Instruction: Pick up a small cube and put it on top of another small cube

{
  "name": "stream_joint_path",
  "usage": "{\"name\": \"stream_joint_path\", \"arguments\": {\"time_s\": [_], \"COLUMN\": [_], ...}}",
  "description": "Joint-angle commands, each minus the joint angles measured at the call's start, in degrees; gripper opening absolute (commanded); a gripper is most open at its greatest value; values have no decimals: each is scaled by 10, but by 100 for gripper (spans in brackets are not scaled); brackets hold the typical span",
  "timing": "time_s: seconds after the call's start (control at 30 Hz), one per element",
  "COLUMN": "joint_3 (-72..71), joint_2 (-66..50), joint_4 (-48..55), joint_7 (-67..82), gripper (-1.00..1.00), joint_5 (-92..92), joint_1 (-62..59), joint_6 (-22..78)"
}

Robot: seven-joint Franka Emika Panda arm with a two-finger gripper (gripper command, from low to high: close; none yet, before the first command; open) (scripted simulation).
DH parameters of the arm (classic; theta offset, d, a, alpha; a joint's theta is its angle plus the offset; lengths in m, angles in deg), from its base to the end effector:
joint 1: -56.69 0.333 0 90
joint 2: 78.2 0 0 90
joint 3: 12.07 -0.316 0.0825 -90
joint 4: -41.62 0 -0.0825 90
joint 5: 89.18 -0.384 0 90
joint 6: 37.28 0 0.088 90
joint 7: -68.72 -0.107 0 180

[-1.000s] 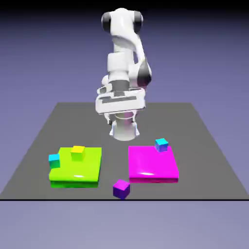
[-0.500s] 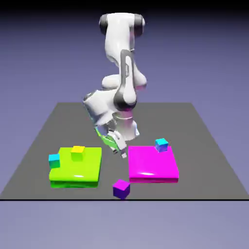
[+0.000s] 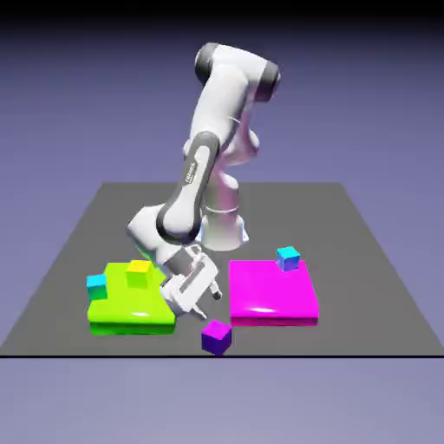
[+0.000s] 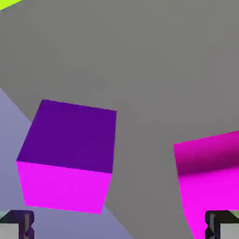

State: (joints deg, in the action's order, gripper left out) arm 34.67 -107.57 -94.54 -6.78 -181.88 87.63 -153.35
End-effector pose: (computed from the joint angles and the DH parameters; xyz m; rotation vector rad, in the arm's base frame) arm 0.4549 -0.1037 0.1516 -0.3747 2.4833 0.8683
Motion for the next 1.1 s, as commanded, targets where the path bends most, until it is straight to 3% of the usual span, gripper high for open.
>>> {"name": "stream_joint_path", "arguments": {"time_s": [0.0, 0.23, 0.27, 0.5, 1.07], "joint_3": [13, -49, -49, 21, 37], "joint_2": [-17, -114, -114, -6, 343], "joint_4": [7, 59, 59, 15, -101], "joint_7": [-9, 8, 8, -10, -133], "gripper": [0, 0, -100, -100, -100], "joint_5": [-25, -125, -125, -18, 369], "joint_1": [8, -2, -2, 12, -285], "joint_6": [16, 24, 24, -6, -87]}}
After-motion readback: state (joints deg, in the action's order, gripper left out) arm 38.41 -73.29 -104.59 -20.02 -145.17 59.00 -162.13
